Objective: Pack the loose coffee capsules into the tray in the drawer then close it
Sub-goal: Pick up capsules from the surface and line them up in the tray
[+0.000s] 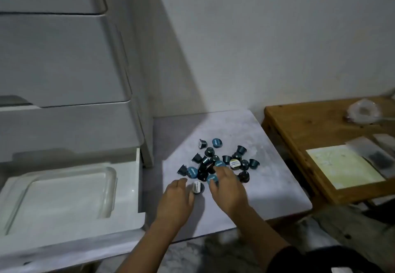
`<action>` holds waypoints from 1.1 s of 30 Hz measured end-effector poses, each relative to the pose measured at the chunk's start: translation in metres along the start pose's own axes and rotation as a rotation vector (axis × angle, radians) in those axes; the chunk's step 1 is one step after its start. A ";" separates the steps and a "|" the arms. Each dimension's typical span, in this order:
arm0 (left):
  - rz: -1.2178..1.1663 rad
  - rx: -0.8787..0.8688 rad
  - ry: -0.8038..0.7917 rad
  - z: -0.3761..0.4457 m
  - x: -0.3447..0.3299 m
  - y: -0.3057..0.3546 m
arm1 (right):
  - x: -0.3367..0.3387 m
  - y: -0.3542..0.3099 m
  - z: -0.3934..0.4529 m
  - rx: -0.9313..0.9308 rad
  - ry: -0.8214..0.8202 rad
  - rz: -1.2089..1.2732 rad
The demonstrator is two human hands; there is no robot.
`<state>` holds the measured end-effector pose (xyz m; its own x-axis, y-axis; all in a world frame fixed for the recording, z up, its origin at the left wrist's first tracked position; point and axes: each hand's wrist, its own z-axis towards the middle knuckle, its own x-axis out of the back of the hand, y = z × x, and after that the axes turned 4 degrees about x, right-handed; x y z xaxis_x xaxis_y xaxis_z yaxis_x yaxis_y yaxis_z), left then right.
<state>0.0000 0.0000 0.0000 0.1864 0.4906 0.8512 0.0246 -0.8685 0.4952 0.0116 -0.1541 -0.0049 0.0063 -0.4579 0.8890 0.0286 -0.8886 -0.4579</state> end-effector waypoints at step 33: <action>-0.670 0.454 0.216 0.046 -0.055 0.012 | -0.036 0.048 0.047 -0.249 0.101 0.624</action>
<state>0.0349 -0.0403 -0.0491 -0.2001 0.8759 0.4390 0.4646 -0.3097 0.8296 0.0593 -0.1792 -0.0583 -0.1466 -0.8767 0.4582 -0.1813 -0.4315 -0.8837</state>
